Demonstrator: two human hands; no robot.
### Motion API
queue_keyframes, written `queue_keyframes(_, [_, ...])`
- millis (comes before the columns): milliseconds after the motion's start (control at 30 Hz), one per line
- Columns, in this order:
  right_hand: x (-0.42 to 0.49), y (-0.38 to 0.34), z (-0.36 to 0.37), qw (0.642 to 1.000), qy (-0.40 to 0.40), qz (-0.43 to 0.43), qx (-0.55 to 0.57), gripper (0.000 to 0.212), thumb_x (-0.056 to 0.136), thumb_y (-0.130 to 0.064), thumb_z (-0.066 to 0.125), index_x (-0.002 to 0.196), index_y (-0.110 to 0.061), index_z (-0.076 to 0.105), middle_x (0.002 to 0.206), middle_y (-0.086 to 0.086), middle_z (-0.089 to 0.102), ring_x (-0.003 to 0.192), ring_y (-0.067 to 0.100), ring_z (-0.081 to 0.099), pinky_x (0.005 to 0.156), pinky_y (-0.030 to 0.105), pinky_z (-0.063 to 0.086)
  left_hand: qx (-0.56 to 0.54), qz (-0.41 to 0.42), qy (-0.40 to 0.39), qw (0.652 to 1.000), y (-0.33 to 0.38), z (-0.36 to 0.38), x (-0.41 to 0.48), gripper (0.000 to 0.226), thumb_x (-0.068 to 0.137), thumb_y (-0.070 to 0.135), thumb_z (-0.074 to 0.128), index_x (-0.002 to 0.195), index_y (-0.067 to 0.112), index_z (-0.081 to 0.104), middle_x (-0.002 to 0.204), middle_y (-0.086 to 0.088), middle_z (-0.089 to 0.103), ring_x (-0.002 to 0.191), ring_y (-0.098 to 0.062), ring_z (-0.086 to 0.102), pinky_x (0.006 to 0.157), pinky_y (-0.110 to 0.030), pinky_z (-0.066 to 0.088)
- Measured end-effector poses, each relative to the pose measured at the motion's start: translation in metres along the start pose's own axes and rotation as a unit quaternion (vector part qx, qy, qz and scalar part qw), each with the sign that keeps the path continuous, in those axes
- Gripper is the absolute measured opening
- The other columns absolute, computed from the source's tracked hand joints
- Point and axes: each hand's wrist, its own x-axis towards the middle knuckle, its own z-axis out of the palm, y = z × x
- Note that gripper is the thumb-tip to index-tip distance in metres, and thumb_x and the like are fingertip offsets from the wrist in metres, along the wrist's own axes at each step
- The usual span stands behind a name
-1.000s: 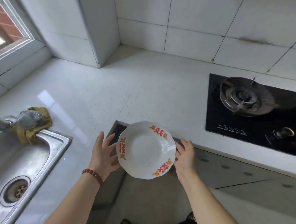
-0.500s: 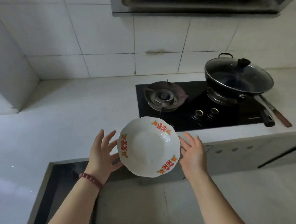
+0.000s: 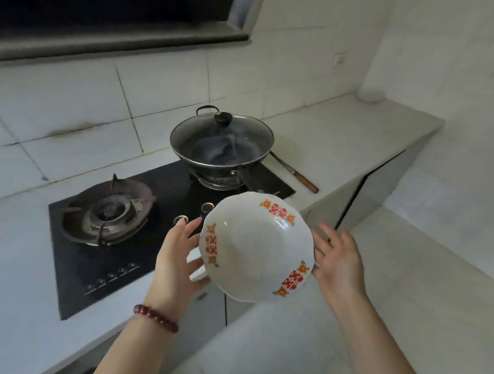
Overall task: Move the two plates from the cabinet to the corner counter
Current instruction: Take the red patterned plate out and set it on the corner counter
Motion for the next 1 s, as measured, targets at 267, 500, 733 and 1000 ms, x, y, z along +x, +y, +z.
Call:
queue_keyframes(267, [0.028,-0.078,-0.084,0.989,0.072,-0.073,0.106,0.05,0.097,-0.047,0.027,0.13,-0.021,0.052,0.126,0.006,0.061,0.113,0.019,0.058,0.08,0.035,0.044,0.05,-0.042,-0.134,0.989,0.003,0.132,0.034,0.053,0.09,0.058,0.03,0.131,0.032,0.051,0.136,0.003,0.053,0.115,-0.027,0.055,0.094,-0.053,0.042])
queue_keyframes(500, [0.07,-0.112,-0.129,0.976,0.128,-0.108,0.143,0.045,0.097,-0.047,0.029,0.119,-0.022,0.06,0.12,0.004,0.066,0.105,0.018,0.064,0.078,0.037,0.045,0.07,-0.073,-0.18,0.978,-0.003,0.218,0.081,0.049,0.091,0.053,0.032,0.128,0.03,0.054,0.132,0.004,0.056,0.111,-0.028,0.056,0.091,-0.049,0.043])
queue_keyframes(733, [0.161,-0.171,-0.147,0.965,0.158,-0.136,0.156,0.045,0.097,-0.045,0.029,0.118,-0.02,0.06,0.118,0.005,0.068,0.098,0.017,0.067,0.075,0.036,0.046,0.092,-0.057,-0.206,0.972,0.008,0.318,0.163,0.039,0.088,0.05,0.04,0.115,0.032,0.062,0.122,0.002,0.061,0.106,-0.027,0.059,0.08,-0.045,0.048])
queue_keyframes(1000, [0.244,-0.229,-0.169,0.951,0.195,-0.158,0.179,0.044,0.098,-0.042,0.031,0.118,-0.018,0.061,0.115,0.006,0.069,0.096,0.02,0.068,0.079,0.037,0.048,0.104,-0.029,-0.259,0.96,0.02,0.42,0.239,0.048,0.078,0.055,0.049,0.121,0.035,0.055,0.124,0.005,0.059,0.108,-0.028,0.058,0.079,-0.043,0.048])
